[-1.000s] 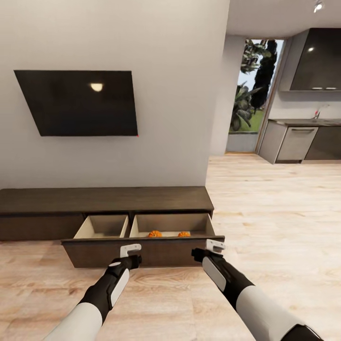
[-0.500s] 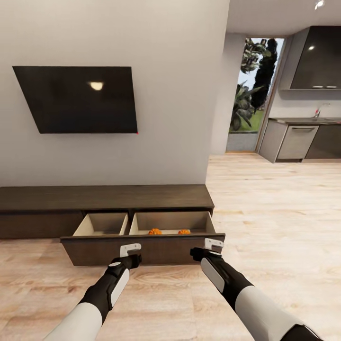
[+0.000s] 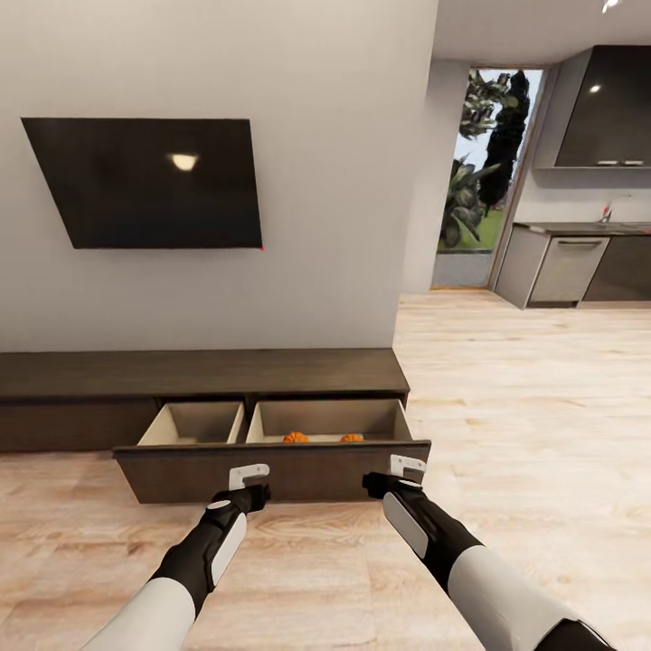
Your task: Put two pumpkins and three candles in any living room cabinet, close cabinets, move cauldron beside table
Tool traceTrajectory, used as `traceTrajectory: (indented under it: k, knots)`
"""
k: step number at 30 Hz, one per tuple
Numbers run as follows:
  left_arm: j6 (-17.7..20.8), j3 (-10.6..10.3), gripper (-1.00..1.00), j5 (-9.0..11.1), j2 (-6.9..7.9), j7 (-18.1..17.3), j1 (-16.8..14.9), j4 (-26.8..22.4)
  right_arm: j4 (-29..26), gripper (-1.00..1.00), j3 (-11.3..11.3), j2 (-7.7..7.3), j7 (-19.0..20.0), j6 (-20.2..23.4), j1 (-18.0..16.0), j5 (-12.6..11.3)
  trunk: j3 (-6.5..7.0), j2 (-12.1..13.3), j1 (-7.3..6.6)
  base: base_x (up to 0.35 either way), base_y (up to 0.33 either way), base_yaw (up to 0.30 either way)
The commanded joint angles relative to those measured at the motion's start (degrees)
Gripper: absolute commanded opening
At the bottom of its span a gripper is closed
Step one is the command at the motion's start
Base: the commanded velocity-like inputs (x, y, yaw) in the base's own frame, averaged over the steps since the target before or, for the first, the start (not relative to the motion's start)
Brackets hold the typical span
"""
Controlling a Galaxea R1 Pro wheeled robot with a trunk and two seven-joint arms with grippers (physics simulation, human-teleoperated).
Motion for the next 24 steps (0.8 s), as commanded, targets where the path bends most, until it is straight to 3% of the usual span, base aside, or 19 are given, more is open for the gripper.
traceTrajectory:
  k: [1,24]
  knots:
    - [0.0,0.0,1.00,0.0,0.00,0.0,0.0,0.0,0.0,1.00,0.0,0.00,0.0,0.0,0.0,0.0,-0.18,-0.4,0.23,0.000,0.000,0.000]
    - [-0.5,-0.1,1.00,0.0,-0.13,0.0,0.0,0.0,0.0,1.00,-0.1,0.18,0.0,0.0,0.0,0.0,-4.31,-9.6,5.28,0.000,0.000,0.000]
